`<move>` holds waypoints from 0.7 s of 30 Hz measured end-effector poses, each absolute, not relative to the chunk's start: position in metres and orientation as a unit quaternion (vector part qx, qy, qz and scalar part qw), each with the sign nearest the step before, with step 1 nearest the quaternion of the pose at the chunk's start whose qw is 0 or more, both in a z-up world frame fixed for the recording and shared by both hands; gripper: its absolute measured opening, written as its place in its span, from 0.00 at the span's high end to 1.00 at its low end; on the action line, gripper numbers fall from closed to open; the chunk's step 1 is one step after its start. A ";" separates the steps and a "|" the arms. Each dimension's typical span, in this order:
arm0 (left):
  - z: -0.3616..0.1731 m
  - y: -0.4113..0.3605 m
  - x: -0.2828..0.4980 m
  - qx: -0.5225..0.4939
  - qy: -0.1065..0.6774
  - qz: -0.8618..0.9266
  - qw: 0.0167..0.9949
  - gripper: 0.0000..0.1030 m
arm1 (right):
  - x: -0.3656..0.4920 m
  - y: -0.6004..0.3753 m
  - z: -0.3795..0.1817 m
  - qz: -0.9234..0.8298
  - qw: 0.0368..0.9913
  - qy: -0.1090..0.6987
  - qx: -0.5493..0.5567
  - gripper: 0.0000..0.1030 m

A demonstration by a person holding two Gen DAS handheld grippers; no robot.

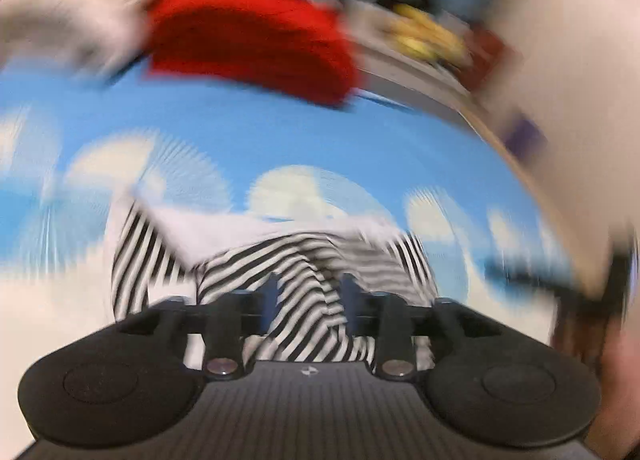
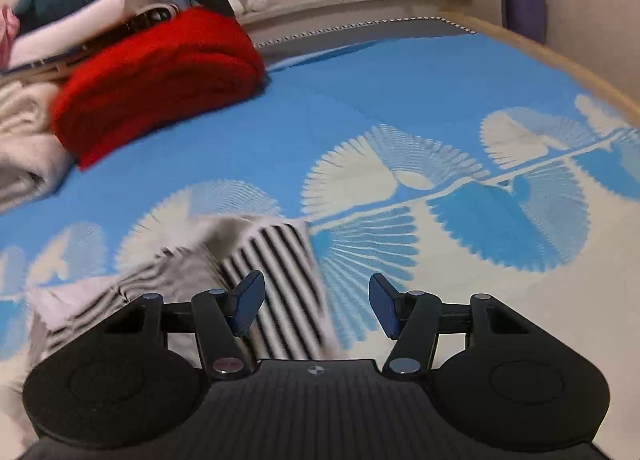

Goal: Fold small clothes

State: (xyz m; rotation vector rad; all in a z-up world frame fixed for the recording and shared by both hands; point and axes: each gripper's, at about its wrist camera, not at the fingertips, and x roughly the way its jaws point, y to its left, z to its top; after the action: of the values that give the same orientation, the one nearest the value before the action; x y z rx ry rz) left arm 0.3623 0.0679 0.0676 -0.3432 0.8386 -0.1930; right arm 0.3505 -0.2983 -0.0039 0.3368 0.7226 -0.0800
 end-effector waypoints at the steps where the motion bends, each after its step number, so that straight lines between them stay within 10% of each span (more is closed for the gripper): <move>1: 0.057 0.072 0.369 -0.194 0.425 -0.075 0.881 0.61 | 0.352 -0.298 -0.006 -0.031 0.917 0.354 0.182 0.42; 16: -0.042 0.095 0.383 -0.307 0.563 0.021 0.767 0.55 | 0.371 -0.244 -0.058 0.046 0.869 0.458 0.179 0.43; 19: -0.049 0.088 0.386 -0.298 0.571 0.016 0.764 0.61 | 0.371 -0.235 -0.064 0.056 0.865 0.471 0.162 0.69; 21: -0.052 0.088 0.387 -0.294 0.573 0.018 0.765 0.88 | 0.372 -0.236 -0.065 0.053 0.861 0.474 0.175 0.89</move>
State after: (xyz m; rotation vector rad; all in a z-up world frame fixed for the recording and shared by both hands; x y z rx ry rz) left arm 0.3873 0.0881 -0.0517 -0.6397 1.2454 0.0383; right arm 0.3720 -0.2360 -0.0652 0.3681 0.9938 0.1112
